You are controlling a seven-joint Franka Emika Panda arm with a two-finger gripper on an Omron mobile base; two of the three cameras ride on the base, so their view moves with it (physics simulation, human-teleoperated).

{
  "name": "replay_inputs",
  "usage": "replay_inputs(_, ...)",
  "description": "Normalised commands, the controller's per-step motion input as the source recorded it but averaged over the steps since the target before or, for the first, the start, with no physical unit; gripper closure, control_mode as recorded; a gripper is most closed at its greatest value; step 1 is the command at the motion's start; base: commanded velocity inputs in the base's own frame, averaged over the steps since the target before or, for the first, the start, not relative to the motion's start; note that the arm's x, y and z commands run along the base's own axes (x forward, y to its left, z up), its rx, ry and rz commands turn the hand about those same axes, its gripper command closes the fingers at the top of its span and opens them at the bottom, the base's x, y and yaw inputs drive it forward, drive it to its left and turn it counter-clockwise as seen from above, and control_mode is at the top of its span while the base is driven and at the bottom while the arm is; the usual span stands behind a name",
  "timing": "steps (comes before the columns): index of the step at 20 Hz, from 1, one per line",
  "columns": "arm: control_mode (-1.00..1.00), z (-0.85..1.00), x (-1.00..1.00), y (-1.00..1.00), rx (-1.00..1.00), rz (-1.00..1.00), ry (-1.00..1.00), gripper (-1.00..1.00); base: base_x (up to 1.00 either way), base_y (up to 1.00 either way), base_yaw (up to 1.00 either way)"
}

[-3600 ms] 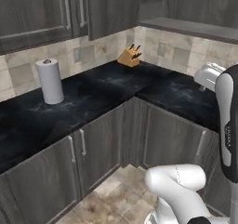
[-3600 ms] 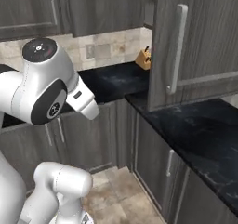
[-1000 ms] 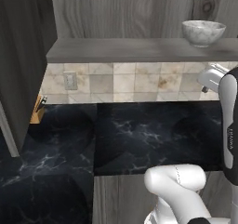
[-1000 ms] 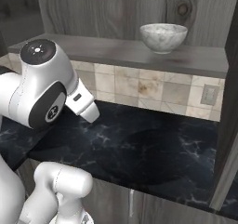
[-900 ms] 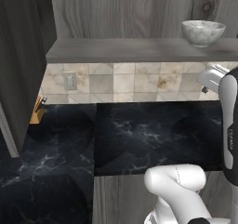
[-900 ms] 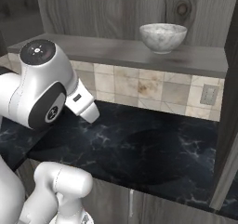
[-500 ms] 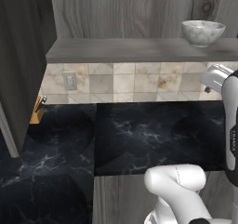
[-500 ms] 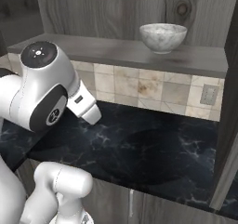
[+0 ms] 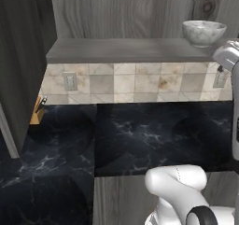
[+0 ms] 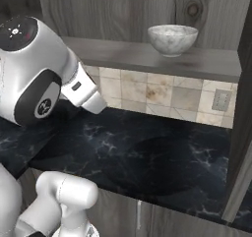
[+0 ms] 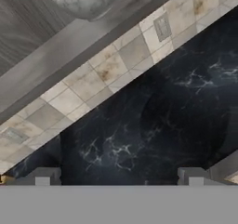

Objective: Pick up the bowls from the cabinet and place each bowl in front of a stool on the dining counter.

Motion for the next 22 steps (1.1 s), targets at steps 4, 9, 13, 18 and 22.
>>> replay_inputs(4, -1.0, 0.76, 0.05, -0.01, -0.11, -0.13, -0.09, -1.0, 0.0, 0.0, 0.0)
replay_inputs(9, -1.0, 0.16, 0.21, -0.38, -0.03, -0.17, 0.0, -1.0, 0.0, 0.0, 0.0)
replay_inputs(13, -1.0, 0.0, 0.33, -0.58, 0.0, -0.14, -0.04, -1.0, 0.0, 0.0, 0.0)
replay_inputs(18, -1.0, 0.05, 0.21, -0.5, 0.0, -0.06, -0.15, -1.0, 0.0, 0.0, 0.0)
replay_inputs(22, -1.0, 0.03, 0.37, -0.27, 0.0, 0.0, -0.14, -1.0, 0.0, 0.0, 0.0)
